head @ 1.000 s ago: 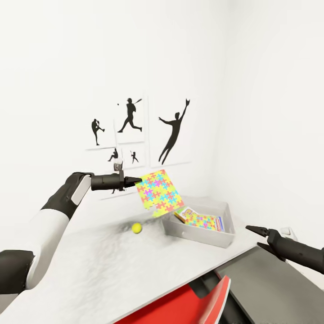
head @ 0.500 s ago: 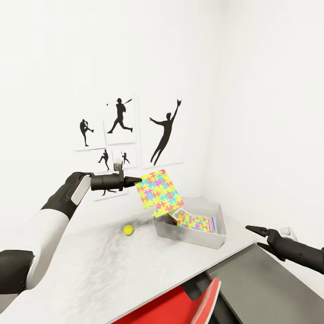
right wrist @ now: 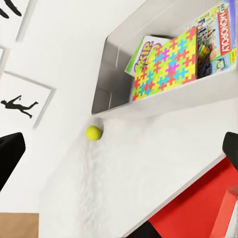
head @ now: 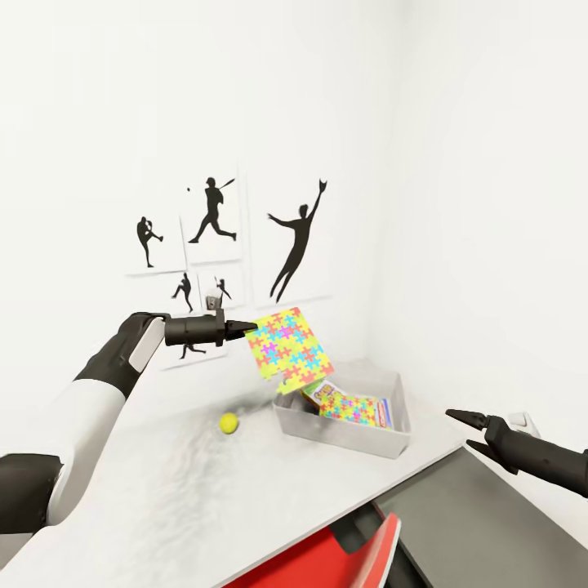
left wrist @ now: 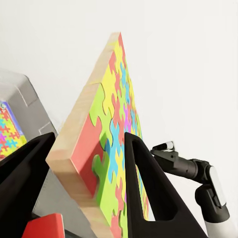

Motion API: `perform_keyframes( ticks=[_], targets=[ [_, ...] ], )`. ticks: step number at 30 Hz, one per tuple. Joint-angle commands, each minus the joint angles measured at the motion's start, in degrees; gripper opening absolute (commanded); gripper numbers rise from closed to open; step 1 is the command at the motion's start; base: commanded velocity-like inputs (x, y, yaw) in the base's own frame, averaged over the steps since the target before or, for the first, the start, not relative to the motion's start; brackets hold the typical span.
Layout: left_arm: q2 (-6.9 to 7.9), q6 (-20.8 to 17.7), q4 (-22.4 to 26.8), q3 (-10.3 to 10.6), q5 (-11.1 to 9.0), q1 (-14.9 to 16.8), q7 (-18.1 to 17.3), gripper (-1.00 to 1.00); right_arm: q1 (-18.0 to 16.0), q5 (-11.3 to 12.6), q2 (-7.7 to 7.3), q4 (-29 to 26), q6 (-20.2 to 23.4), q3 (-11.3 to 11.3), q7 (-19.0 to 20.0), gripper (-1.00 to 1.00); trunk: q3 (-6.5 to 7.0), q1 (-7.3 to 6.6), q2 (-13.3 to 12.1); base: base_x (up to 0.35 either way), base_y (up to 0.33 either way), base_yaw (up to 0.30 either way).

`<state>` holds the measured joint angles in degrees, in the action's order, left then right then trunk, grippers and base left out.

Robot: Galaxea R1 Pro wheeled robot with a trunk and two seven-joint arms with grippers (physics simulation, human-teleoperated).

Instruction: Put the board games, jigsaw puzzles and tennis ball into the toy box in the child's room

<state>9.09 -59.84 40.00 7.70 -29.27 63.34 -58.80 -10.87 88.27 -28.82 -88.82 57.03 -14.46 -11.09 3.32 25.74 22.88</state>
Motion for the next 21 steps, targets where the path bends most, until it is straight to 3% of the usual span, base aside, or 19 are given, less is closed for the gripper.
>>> perform_keyframes(
  ticks=[1,21],
  targets=[
    [0.05,-0.2,0.0,0.2,0.0,0.0,-0.1,-1.00,0.0,0.6,0.00,0.0,0.2,0.0,-0.6,1.00,-0.03,0.04,0.0,0.192,0.087,0.000],
    [0.05,-0.2,0.0,0.2,0.0,0.0,-0.1,-1.00,0.0,0.6,0.08,0.0,0.2,-0.1,-0.6,1.00,-0.03,0.04,0.0,0.105,0.054,0.000]
  ],
)
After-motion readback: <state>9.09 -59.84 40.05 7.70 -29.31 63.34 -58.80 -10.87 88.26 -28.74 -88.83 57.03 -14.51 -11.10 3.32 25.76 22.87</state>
